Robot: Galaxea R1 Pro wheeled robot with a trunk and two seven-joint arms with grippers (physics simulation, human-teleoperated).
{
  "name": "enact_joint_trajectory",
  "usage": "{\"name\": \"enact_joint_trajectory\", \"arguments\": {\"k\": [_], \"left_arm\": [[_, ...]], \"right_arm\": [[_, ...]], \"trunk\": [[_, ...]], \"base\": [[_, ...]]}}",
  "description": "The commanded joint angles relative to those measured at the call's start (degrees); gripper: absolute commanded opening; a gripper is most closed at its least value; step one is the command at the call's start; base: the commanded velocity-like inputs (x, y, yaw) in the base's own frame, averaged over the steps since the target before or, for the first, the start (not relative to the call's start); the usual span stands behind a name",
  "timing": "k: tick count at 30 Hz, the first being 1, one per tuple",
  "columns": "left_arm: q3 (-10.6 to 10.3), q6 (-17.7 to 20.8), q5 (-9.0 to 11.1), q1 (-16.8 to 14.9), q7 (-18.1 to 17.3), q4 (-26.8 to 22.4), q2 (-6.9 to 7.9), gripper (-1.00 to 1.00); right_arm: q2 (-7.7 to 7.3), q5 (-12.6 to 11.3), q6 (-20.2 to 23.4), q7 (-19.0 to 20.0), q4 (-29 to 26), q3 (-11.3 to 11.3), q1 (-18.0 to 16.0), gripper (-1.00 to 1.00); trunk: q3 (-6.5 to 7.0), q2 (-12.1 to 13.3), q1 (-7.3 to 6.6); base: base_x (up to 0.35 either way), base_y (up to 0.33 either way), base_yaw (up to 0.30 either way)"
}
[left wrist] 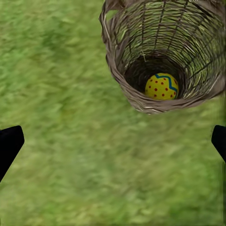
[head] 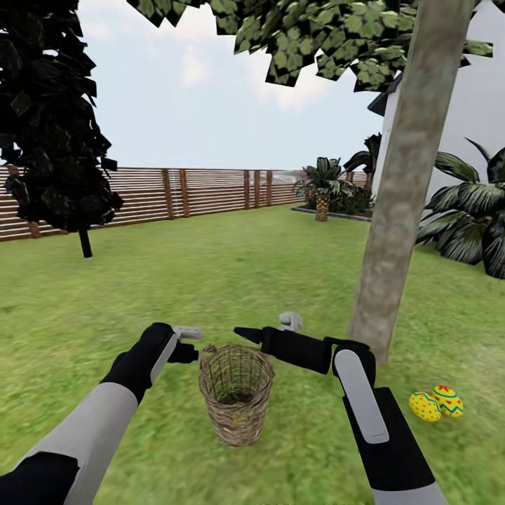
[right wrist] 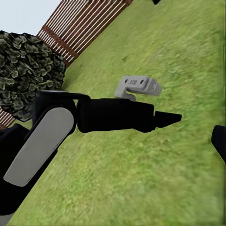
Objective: Take the three Easter eggs out of the wicker basket on the lawn in the garden, then place them on the lawn next to a single tree (choose any tree) so that all three eggs are next to the same tree and none are left in the basket.
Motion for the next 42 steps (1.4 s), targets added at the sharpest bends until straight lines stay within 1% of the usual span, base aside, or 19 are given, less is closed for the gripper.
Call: {"name": "enact_joint_trajectory", "arguments": {"k": [1,5,10,16,21,29,32,36,42], "left_arm": [[-0.1,0.2,0.5,0.0,0.3,-0.1,0.03,1.00],[-0.3,0.2,0.5,0.0,0.4,-0.5,-0.02,1.00],[-0.4,0.2,0.5,0.1,0.4,-0.2,-0.03,1.00],[-0.3,0.2,0.4,0.0,0.5,0.1,-0.04,1.00],[-0.4,0.2,0.3,0.0,0.5,0.1,-0.04,1.00],[-0.4,0.2,0.3,0.0,0.5,0.2,-0.04,1.00],[-0.5,0.2,0.3,0.0,0.5,0.2,-0.04,1.00],[-0.5,0.2,0.2,0.0,0.5,0.2,-0.04,1.00],[-0.5,0.2,0.2,0.0,0.5,0.2,-0.04,1.00]], "right_arm": [[0.03,0.6,0.2,0.6,0.0,-0.1,-0.1,1.00],[0.05,0.6,0.2,0.6,0.0,-0.1,-0.1,1.00],[0.06,0.6,0.2,0.6,0.1,-0.1,-0.1,1.00],[0.11,0.4,0.2,0.8,0.0,0.1,-0.1,1.00],[0.11,0.4,0.2,1.0,0.0,-0.1,-0.1,1.00],[0.11,0.5,0.2,1.1,0.1,-1.1,-0.1,1.00],[0.11,0.5,0.2,1.1,0.2,-2.1,-0.1,1.00],[0.11,0.6,0.2,1.0,0.4,-2.7,-0.1,1.00],[0.11,0.6,0.2,0.9,1.1,-3.0,-0.1,1.00]], "trunk": [[-0.09,0.0,-0.01],[-0.22,0.0,-0.01],[0.57,2.0,-1.10],[1.60,4.4,-2.42],[2.19,6.4,-3.52],[2.92,9.6,-5.28],[3.18,10.8,-5.94],[3.52,12.4,-6.81],[4.04,14.8,-8.13]], "base": [[-0.005,0.010,-0.270],[-0.002,0.004,-0.270],[-0.001,0.001,-0.192],[0.000,0.000,-0.037],[0.000,0.000,-0.006],[0.000,0.000,0.000],[0.000,0.000,0.000],[0.000,0.000,0.000],[0.000,0.000,0.000]]}}
